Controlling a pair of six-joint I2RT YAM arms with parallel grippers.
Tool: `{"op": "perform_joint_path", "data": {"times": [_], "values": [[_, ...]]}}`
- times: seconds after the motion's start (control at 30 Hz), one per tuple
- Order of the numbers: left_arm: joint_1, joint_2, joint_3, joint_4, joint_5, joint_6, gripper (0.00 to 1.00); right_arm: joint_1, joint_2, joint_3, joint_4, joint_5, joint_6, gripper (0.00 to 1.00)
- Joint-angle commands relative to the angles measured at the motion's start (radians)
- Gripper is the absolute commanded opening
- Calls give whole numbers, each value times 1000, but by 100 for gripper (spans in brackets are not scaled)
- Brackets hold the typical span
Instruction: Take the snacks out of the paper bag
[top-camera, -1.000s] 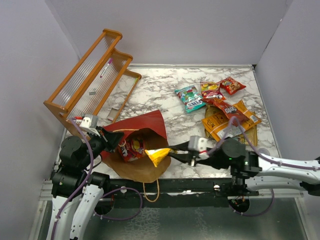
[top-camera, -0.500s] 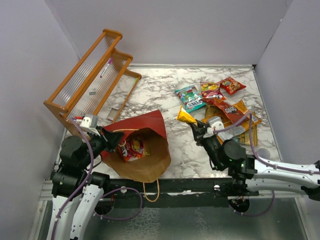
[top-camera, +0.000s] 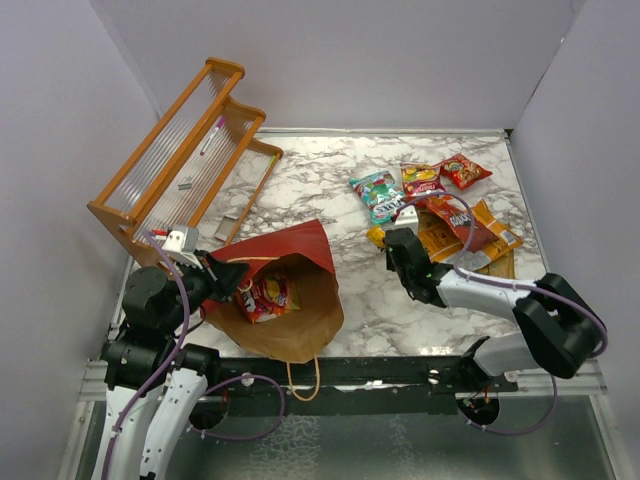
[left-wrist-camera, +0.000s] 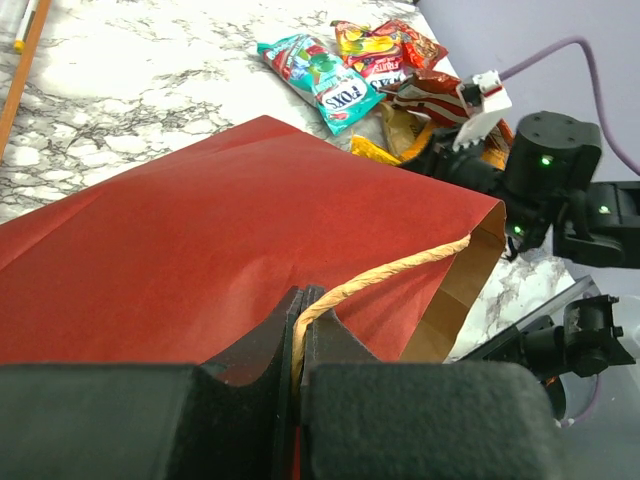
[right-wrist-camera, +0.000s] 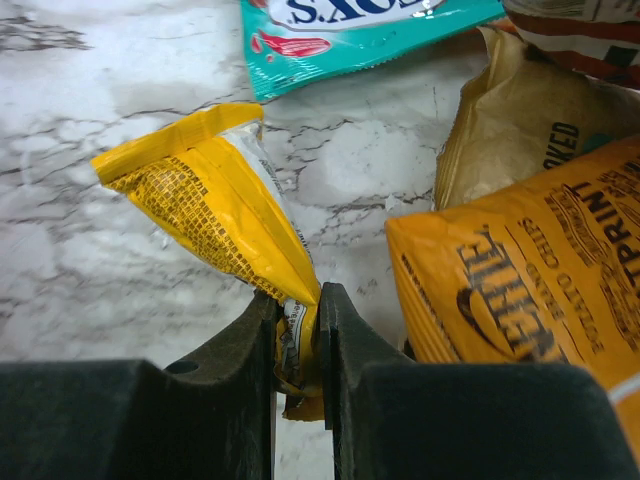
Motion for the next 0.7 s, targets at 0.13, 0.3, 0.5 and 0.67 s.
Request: {"op": "perform_joint_path", "data": {"times": [0.13, 0.3, 0.5, 0.67], "values": [[8, -5, -7, -7, -12, -5, 0, -95, 136, 79, 123, -141, 47, 17], [8, -13, -7, -11, -12, -8, 0, -95, -86, -15, 83, -244, 38, 47], [8, -25, -8, -2, -9, -9, 0, -95, -357, -50, -85, -352, -3, 54], [8, -33, -6, -2, -11, -6, 0, -95, -560, -75, -50, -751, -132, 60]]}}
